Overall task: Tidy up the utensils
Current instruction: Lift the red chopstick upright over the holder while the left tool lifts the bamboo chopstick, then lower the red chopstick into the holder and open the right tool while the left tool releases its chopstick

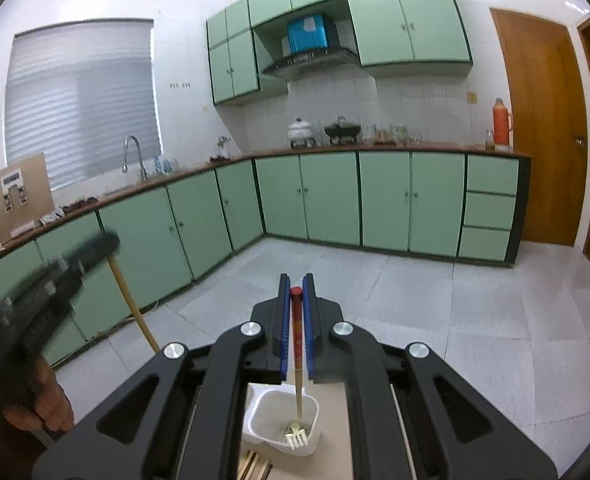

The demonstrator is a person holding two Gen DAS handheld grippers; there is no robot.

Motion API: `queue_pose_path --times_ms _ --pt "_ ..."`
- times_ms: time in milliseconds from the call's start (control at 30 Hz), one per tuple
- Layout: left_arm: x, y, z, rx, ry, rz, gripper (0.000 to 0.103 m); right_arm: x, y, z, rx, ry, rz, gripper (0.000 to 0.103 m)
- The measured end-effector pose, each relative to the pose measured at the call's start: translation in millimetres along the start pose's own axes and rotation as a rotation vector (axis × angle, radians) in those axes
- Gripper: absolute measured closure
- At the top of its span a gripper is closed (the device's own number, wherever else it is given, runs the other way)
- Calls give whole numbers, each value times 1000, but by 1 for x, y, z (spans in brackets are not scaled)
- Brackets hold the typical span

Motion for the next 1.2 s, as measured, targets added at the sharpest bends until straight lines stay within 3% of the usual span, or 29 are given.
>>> queue_pose_path --times_ms 167,400,700,767,800,833,967,1033,1200 --pt "2 0 -12 1 12 37 96 3 26 -22 54 8 4 98" --pt "5 -8 -16 -32 16 37 96 10 24 -22 39 2 17 98" --pt "2 15 -38 5 -10 18 96 12 35 -33 72 21 15 96" --pt "3 25 -46 53 -15 25 86 10 37 -38 88 31 20 93" --pt "6 31 -48 77 -23 33 70 8 40 -39 94 34 22 92" --pt "8 36 -47 90 -23 41 63 7 41 -38 94 37 23 91" --pt "13 45 -32 131 -18 37 56 -5 48 -27 74 62 -1 70" --pt "15 50 -22 153 -24 36 50 -10 52 -18 59 68 -13 67" --pt "18 78 15 251 -23 47 43 -17 81 17 42 88 -24 45"
Point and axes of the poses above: each gripper's, at about its wrist camera, not at the fingertips, and z roughly against the way its jaws point, x to its left, y to its underside, the point moved 7 cm from there along -z, roughly the way its jaws point, and after that the axes turned 4 degrees about y, right-handed, at the moved point
